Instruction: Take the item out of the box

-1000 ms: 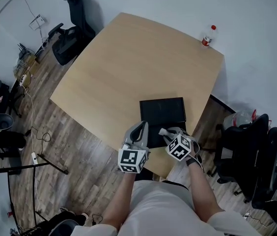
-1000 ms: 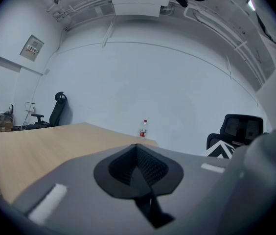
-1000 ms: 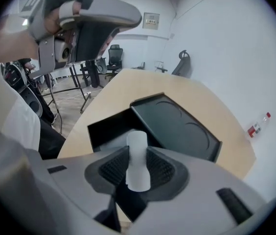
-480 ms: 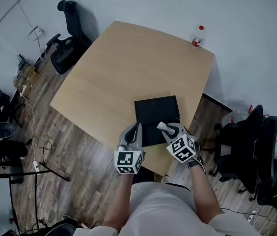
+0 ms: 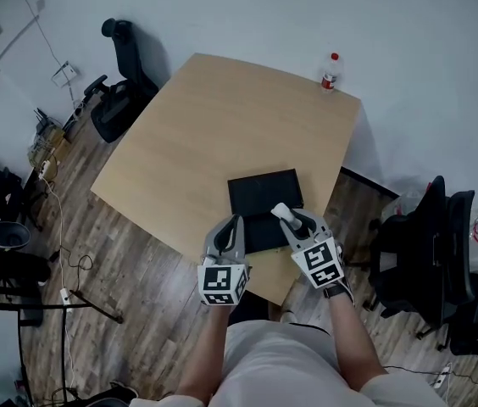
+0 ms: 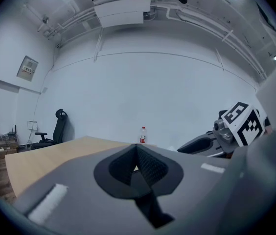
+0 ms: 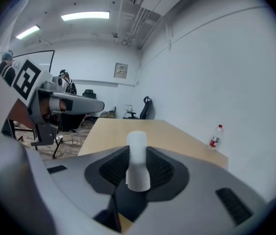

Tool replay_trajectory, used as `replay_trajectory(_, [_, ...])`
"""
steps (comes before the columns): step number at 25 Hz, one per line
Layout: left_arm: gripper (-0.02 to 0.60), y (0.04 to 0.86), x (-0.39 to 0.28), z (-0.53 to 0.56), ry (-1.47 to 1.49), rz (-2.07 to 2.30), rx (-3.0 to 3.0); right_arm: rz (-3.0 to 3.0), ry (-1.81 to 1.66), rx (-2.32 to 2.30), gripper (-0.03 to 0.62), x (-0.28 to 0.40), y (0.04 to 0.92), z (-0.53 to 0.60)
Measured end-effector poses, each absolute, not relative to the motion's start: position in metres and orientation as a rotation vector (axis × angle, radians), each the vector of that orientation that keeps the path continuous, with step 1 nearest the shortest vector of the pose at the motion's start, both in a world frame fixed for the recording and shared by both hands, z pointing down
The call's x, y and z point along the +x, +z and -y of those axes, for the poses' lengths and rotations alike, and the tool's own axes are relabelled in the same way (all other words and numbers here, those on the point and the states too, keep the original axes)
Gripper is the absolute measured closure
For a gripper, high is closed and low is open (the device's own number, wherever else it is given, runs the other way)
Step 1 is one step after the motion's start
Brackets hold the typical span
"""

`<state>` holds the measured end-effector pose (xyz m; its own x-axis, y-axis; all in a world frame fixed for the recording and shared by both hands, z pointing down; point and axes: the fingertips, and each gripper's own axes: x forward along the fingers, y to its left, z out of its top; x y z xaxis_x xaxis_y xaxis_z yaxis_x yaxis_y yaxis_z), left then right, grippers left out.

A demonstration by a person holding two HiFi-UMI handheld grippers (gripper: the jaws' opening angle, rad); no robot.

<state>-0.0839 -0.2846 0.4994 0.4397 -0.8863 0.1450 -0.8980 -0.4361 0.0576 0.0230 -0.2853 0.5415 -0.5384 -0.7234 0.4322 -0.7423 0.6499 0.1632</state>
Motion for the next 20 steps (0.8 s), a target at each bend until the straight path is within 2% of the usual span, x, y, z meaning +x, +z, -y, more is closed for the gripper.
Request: replay_trajectory(20, [0.575,0.434,-0.084,0.226,-0.006,1.773,2.585,2.617,-0.107,1.449,0.48,0.031,0.421,0.229])
